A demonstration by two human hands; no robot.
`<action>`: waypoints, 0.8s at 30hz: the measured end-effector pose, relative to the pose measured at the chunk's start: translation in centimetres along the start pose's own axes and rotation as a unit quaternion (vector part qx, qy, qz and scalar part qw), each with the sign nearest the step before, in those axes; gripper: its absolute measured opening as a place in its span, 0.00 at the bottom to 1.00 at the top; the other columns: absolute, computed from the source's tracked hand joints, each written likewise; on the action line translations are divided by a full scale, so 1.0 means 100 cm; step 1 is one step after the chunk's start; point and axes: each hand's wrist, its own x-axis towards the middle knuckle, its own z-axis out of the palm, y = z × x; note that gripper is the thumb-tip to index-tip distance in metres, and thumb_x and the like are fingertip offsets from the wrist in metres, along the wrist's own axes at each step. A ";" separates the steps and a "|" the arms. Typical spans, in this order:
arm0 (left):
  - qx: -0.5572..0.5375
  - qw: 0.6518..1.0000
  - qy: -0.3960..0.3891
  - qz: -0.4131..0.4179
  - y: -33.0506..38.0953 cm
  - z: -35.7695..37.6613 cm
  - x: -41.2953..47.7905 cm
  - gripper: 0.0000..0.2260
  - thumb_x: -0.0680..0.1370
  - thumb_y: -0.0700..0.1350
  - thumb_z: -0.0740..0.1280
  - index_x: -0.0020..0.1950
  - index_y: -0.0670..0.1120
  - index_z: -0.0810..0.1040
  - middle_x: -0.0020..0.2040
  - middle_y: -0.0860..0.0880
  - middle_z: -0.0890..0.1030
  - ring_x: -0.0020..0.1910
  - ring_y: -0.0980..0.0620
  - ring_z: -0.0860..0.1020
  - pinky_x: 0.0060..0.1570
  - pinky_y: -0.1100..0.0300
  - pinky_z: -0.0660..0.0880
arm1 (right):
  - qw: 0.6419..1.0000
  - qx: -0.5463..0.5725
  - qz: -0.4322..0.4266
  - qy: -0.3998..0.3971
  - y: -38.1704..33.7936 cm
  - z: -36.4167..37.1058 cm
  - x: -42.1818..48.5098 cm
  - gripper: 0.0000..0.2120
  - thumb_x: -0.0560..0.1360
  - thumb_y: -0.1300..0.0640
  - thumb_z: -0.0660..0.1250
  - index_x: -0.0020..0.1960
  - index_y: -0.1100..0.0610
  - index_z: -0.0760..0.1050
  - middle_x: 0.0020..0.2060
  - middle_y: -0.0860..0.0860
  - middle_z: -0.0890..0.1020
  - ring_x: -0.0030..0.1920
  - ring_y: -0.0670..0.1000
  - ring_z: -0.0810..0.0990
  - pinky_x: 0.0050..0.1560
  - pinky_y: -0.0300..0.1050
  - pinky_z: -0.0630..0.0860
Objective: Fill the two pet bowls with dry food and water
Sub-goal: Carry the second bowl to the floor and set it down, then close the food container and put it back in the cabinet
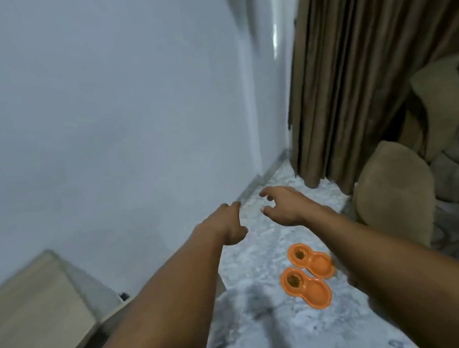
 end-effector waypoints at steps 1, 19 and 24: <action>-0.002 1.000 0.012 -0.019 -0.013 -0.014 -0.015 0.35 0.78 0.54 0.66 0.80 0.51 0.53 0.76 0.44 0.63 0.73 0.42 0.67 0.69 0.44 0.68 | 1.000 -0.008 -0.020 -0.004 -0.024 -0.004 -0.003 0.26 0.79 0.48 0.64 0.76 0.51 0.67 0.71 0.53 0.74 0.69 0.55 0.74 0.69 0.51 0.71; -0.030 0.926 0.179 -0.330 -0.338 -0.098 -0.440 0.35 0.79 0.52 0.65 0.81 0.52 0.51 0.78 0.46 0.61 0.74 0.43 0.65 0.70 0.45 0.67 | 0.919 -0.081 -0.383 -0.038 -0.488 0.136 -0.163 0.26 0.80 0.47 0.64 0.76 0.50 0.65 0.71 0.52 0.74 0.69 0.55 0.73 0.68 0.53 0.72; -0.044 0.890 0.226 -0.394 -0.411 -0.085 -0.563 0.35 0.78 0.52 0.65 0.81 0.50 0.52 0.78 0.44 0.60 0.75 0.42 0.63 0.70 0.46 0.66 | 0.873 -0.108 -0.473 -0.040 -0.589 0.197 -0.234 0.26 0.80 0.47 0.64 0.77 0.51 0.65 0.72 0.52 0.73 0.72 0.55 0.71 0.69 0.54 0.70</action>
